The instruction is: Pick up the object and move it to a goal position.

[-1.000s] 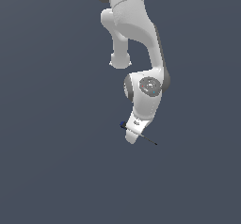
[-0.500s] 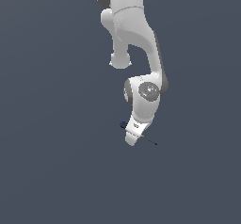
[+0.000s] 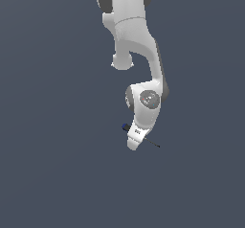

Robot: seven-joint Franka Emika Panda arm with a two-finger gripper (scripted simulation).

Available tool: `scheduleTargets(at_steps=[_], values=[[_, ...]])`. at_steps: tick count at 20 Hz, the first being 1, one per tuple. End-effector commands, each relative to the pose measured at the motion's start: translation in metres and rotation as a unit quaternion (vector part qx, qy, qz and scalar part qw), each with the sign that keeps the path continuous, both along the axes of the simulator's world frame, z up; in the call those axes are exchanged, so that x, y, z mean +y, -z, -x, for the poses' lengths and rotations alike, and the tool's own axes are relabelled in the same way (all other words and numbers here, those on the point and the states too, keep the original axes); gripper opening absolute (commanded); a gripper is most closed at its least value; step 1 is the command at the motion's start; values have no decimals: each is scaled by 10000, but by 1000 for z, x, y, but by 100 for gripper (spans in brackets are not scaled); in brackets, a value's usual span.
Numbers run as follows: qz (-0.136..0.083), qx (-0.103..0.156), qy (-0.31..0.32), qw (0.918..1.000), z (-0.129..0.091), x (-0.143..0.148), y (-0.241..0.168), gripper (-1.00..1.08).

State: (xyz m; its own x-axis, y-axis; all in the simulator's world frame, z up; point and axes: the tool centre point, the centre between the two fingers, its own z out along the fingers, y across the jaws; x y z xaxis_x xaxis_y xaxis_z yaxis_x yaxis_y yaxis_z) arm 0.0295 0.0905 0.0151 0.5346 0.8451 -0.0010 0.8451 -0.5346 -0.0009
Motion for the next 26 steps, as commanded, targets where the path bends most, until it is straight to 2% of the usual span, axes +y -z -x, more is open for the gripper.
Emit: scheduleTargets(at_steps=[1,10,14,19,26], values=[[0,-5,0,10000,0,0,0,-100],[0,-5,0,10000,0,0,0,-100],[0,-5,0,10000,-1,-10,-6,-100],[-1,-6,-3,10000,-4,-41,-22,-100],[-1,-6,-3,10000,-12,-103,-55,-100]])
